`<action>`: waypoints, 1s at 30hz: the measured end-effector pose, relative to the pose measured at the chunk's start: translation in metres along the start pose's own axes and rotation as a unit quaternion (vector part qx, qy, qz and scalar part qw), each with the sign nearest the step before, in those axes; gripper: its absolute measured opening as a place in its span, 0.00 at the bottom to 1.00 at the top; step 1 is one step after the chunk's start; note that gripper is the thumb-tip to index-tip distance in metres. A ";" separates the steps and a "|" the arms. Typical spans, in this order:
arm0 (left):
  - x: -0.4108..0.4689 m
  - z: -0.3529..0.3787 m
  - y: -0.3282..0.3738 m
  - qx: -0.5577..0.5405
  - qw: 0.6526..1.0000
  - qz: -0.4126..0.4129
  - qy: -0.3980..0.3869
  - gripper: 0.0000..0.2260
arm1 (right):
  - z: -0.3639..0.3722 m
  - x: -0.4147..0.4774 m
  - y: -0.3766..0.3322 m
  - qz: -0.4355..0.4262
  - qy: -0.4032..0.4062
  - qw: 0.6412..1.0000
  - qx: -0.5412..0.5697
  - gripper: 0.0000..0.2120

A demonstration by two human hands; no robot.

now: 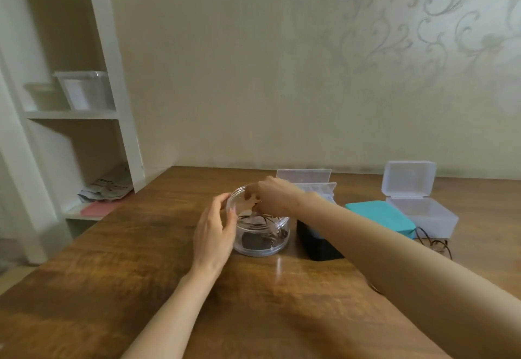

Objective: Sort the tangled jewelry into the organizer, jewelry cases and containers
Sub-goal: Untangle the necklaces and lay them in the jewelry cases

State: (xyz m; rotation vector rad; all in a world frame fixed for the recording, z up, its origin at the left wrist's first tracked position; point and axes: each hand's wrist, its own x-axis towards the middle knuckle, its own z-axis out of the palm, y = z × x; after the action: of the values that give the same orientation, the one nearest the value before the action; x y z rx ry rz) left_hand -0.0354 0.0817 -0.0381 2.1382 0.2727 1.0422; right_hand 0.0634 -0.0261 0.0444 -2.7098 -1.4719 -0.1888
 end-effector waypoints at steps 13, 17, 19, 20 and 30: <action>-0.071 0.057 0.101 0.050 0.888 0.424 -0.172 0.05 | -0.001 -0.193 0.108 0.115 0.115 0.963 0.214 0.02; -0.071 0.095 0.134 0.076 0.880 0.320 -0.342 0.09 | 0.001 -0.218 0.128 0.129 0.095 0.954 0.252 0.06; -0.057 0.108 0.147 0.099 0.863 0.253 -0.425 0.11 | 0.007 -0.227 0.136 0.134 0.046 0.959 0.245 0.07; -0.051 0.112 0.150 0.104 0.860 0.247 -0.434 0.11 | 0.010 -0.230 0.138 0.139 0.022 0.960 0.240 0.07; -0.040 0.103 0.133 0.070 0.824 0.186 -0.531 0.16 | 0.006 -0.237 0.149 0.167 -0.070 0.967 0.180 0.13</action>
State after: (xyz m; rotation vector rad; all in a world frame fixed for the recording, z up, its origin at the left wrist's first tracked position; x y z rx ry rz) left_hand 0.0003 -0.0851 -0.0115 2.6102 -0.6421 -0.1290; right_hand 0.0611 -0.3043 0.0087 -2.6488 -0.9353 0.2639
